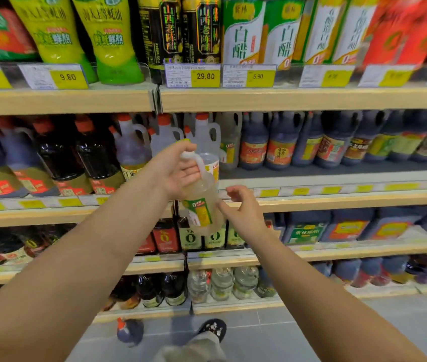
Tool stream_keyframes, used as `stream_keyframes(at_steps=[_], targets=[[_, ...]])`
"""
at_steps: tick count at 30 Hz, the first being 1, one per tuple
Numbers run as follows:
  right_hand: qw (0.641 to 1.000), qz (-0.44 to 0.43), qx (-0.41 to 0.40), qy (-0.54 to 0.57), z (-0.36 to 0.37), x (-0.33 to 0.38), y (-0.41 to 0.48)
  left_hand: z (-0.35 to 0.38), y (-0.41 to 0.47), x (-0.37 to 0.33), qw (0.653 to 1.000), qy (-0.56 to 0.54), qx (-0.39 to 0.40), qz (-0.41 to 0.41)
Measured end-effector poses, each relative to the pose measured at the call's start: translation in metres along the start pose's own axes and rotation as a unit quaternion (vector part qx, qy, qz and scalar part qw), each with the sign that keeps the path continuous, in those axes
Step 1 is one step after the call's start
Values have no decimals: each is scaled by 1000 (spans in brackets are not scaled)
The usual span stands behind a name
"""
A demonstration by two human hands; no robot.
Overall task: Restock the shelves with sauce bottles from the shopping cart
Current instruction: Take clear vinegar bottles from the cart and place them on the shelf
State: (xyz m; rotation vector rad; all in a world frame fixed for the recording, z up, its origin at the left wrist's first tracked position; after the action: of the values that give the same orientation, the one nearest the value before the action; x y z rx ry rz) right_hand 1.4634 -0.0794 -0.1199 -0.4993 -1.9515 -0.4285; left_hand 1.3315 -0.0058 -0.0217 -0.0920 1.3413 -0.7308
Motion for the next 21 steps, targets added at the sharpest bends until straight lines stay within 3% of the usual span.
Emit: stream_keyframes(at_steps=[3,8,14,18,21], targets=[[996,-7,-17,-91,10,5,-16,16,-15,-4,999,-8,32,-33],[976,76,-102,-177,19,10,-30,44,-39,2,996,-20,77,-49],[984,23,-127,-122,3,12,-20,51,-52,2,990,-41,129,-37],[987,-42,-117,-106,-20,17,-8,37,-48,9,981,63,184,-21],[987,-50,-141,-60,-38,20,4,15,-25,14,986,107,130,0]])
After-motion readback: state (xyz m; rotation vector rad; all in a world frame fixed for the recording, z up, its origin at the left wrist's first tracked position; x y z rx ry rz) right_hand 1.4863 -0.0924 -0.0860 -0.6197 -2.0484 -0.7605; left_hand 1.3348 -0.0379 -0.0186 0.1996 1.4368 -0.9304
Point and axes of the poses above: each hand's wrist, its own y-axis towards the middle knuckle, its own z-axis out of the palm, x = y × z, the point moved 4 cm from there along y, towards the middle knuckle, and after that the axes turned 4 degrees about z, right-handed, at the moved point
